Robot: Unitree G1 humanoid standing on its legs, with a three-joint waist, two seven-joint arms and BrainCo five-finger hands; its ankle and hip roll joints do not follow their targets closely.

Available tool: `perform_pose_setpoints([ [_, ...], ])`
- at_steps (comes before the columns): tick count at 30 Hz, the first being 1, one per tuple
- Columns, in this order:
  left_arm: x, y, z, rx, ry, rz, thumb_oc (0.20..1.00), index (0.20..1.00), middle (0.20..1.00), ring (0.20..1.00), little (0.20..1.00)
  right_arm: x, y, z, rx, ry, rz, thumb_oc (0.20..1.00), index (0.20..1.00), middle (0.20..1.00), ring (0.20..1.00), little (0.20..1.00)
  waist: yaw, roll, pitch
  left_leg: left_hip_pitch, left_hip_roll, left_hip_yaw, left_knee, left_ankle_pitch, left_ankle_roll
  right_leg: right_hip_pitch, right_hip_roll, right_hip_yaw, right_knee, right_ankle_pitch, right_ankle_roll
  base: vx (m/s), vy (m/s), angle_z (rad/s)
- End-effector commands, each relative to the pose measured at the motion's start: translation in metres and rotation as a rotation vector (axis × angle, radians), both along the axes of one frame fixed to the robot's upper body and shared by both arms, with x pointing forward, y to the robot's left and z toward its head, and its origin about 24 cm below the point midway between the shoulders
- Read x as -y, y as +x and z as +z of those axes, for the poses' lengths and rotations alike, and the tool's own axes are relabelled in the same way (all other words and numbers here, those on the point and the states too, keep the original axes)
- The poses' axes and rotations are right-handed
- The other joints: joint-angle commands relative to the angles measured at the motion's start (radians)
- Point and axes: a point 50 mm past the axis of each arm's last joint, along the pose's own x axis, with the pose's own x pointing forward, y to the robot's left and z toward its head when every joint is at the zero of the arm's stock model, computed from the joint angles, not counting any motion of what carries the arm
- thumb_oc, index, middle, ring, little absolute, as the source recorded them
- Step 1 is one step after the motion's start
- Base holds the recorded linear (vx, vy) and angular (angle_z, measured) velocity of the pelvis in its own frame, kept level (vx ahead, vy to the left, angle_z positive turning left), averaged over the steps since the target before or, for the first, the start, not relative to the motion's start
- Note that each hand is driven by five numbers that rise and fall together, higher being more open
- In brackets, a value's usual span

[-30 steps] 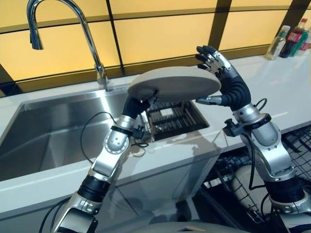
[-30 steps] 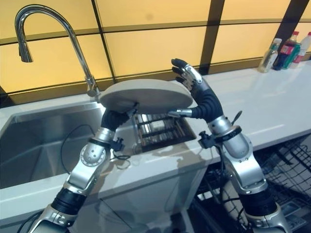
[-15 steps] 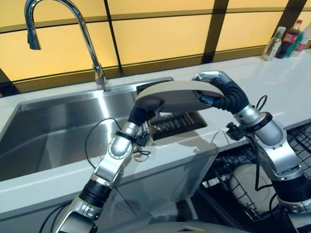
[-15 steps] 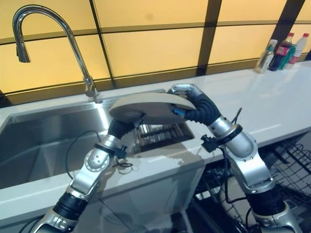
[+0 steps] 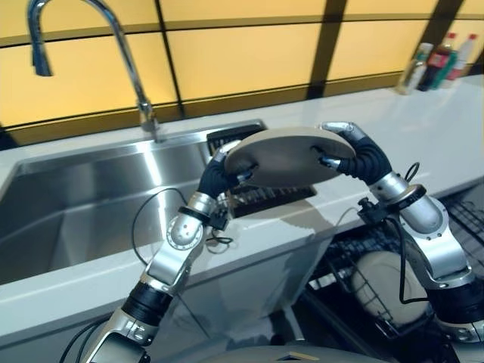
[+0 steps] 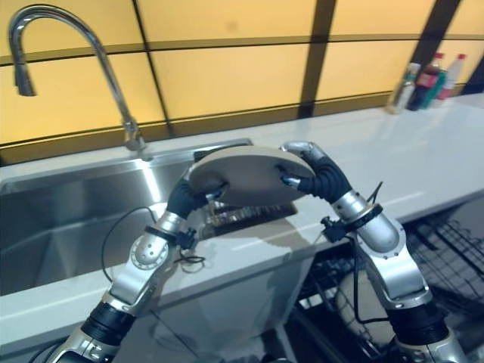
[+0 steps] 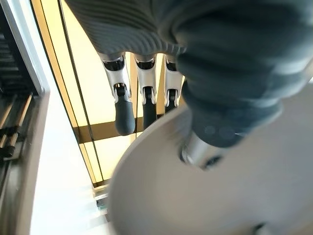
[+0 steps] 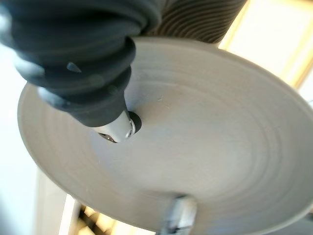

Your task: Pick up plates and place into dishwasher.

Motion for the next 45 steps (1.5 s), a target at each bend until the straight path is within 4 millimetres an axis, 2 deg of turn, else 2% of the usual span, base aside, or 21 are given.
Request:
perform_pose_setpoints([
  [1,-0.014,-0.001,0.024,0.087,-0.116,0.044,1.0,1.0,1.0,1.0,1.0,0.021,0.003,0.011,0.078,0.097,-0.161,0.2,0.2,0.2,0.2,0.2,-0.023,0.011,0.012,-0.113,-0.025,-0.02,0.177,-0.134,0.045,-0.061,-0.013,0.007,0.106,-0.013,0.082,-0.14,0.038,-0.91],
  [3,-0.014,0.001,0.023,0.08,-0.119,0.047,1.0,1.0,1.0,1.0,1.0,0.031,0.001,0.008,0.084,0.178,-0.229,0.2,0.2,0.2,0.2,0.2,-0.037,0.012,0.02,-0.105,-0.025,-0.007,0.167,-0.136,0.051,-0.083,-0.022,0.017,0.115,0.023,0.096,-0.14,0.04,-0.36],
  [7,-0.013,-0.002,0.02,0.067,-0.14,0.014,1.0,1.0,1.0,1.0,1.0,0.046,-0.007,0.003,0.133,0.358,-0.338,0.2,0.2,0.2,0.2,0.2,-0.053,0.015,0.032,-0.1,-0.036,0.006,0.167,-0.146,0.061,-0.115,-0.038,0.027,0.124,0.086,0.101,-0.12,0.031,-0.16],
  [12,-0.005,-0.003,0.026,0.059,-0.204,-0.084,1.0,1.0,1.0,1.0,1.0,0.048,-0.008,-0.007,0.142,0.456,-0.44,0.2,0.2,0.2,0.2,0.2,-0.061,0.024,0.045,-0.095,-0.057,0.01,0.179,-0.158,0.07,-0.145,-0.048,0.035,0.128,0.134,0.099,-0.08,0.039,-0.08],
  [14,0.0,-0.006,0.027,0.054,-0.213,-0.136,1.0,1.0,1.0,1.0,1.0,0.05,-0.007,-0.015,0.136,0.423,-0.494,0.2,0.2,0.2,0.2,0.2,-0.064,0.028,0.048,-0.086,-0.056,0.026,0.175,-0.157,0.07,-0.161,-0.052,0.012,0.137,0.149,0.102,-0.05,0.052,-0.06],
  [17,0.004,-0.011,0.028,0.062,-0.192,-0.181,1.0,1.0,1.0,1.0,1.0,0.054,-0.002,-0.023,0.079,0.408,-0.507,0.2,0.2,0.2,0.2,0.2,-0.048,0.031,0.06,-0.081,-0.042,0.065,0.17,-0.141,0.07,-0.176,-0.072,-0.067,0.196,0.149,0.099,-0.06,0.031,-0.28],
  [23,0.003,-0.012,0.024,0.037,-0.16,-0.194,1.0,1.0,1.0,1.0,1.0,0.054,0.003,-0.031,0.045,0.429,-0.533,0.2,0.2,0.2,0.2,0.2,0.013,0.03,0.059,-0.103,-0.021,0.09,0.156,-0.116,0.067,-0.114,-0.163,-0.179,0.259,0.109,0.085,-0.07,-0.047,-0.37],
  [25,0.002,-0.012,0.021,0.029,-0.149,-0.194,1.0,1.0,1.0,1.0,1.0,0.05,0.005,-0.032,0.053,0.435,-0.544,0.2,0.2,0.2,0.2,0.2,0.039,0.024,0.051,-0.105,-0.013,0.088,0.145,-0.109,0.059,-0.058,-0.2,-0.217,0.235,0.091,0.087,-0.01,-0.154,-0.26],
  [27,0.0,-0.012,0.02,0.027,-0.149,-0.202,1.0,1.0,1.0,1.0,1.0,0.049,0.006,-0.032,0.063,0.427,-0.559,0.2,0.2,0.2,0.2,0.2,0.054,0.019,0.045,-0.107,-0.002,0.086,0.145,-0.104,0.051,-0.011,-0.212,-0.237,0.199,0.065,0.089,0.01,-0.174,-0.35],
  [30,0.0,-0.013,0.019,0.02,-0.165,-0.233,1.0,1.0,1.0,1.0,1.0,0.046,0.009,-0.032,0.069,0.408,-0.576,0.2,0.2,0.2,0.2,0.2,0.069,0.01,0.033,-0.099,0.016,0.089,0.137,-0.101,0.033,0.045,-0.196,-0.27,0.087,0.002,0.089,0.05,-0.179,-0.46],
  [31,0.0,-0.013,0.019,0.02,-0.165,-0.233,1.0,1.0,1.0,1.0,1.0,0.046,0.009,-0.032,0.069,0.408,-0.576,0.2,0.2,0.2,0.2,0.2,0.069,0.01,0.034,-0.097,0.017,0.089,0.136,-0.101,0.032,0.048,-0.195,-0.271,0.084,0.003,0.089,0.07,-0.185,-0.2],
  [34,0.008,-0.02,0.015,-0.035,-0.241,-0.435,1.0,1.0,1.0,1.0,1.0,0.049,0.011,-0.031,0.06,0.399,-0.597,0.2,0.2,0.2,0.2,0.2,0.069,0.01,0.029,-0.08,0.048,0.112,0.109,-0.089,0.018,0.059,-0.168,-0.281,0.041,-0.031,0.092,0.06,-0.175,-0.12],
  [36,0.019,-0.031,0.007,-0.088,-0.315,-0.639,1.0,1.0,1.0,1.0,1.0,0.053,0.01,-0.034,0.06,0.392,-0.629,0.2,0.2,0.2,0.2,0.2,0.06,0.013,0.028,-0.075,0.064,0.129,0.098,-0.083,0.015,0.055,-0.15,-0.277,0.043,-0.05,0.093,0.05,-0.118,-0.23],
  [39,0.036,-0.048,-0.01,-0.17,-0.424,-0.883,1.0,1.0,1.0,1.0,1.0,0.057,0.012,-0.043,0.044,0.365,-0.684,0.2,0.2,0.2,0.2,0.2,0.046,0.018,0.028,-0.066,0.072,0.139,0.087,-0.08,0.018,0.05,-0.134,-0.262,0.049,-0.068,0.093,0.06,-0.076,-0.14],
  [42,0.043,-0.061,-0.033,-0.24,-0.443,-0.989,1.0,1.0,1.0,1.0,1.0,0.058,0.018,-0.05,0.016,0.337,-0.722,0.2,0.2,0.2,0.2,0.2,0.032,0.022,0.033,-0.059,0.075,0.151,0.089,-0.085,0.022,0.038,-0.128,-0.243,0.063,-0.075,0.093,0.06,-0.045,-0.15],
  [45,0.04,-0.073,-0.055,-0.324,-0.459,-1.026,1.0,1.0,1.0,1.0,1.0,0.062,0.023,-0.058,-0.033,0.333,-0.74,0.2,0.2,0.2,0.2,0.2,0.028,0.026,0.038,-0.053,0.076,0.165,0.1,-0.096,0.025,0.029,-0.132,-0.233,0.068,-0.071,0.095,0.08,-0.038,-0.22],
])
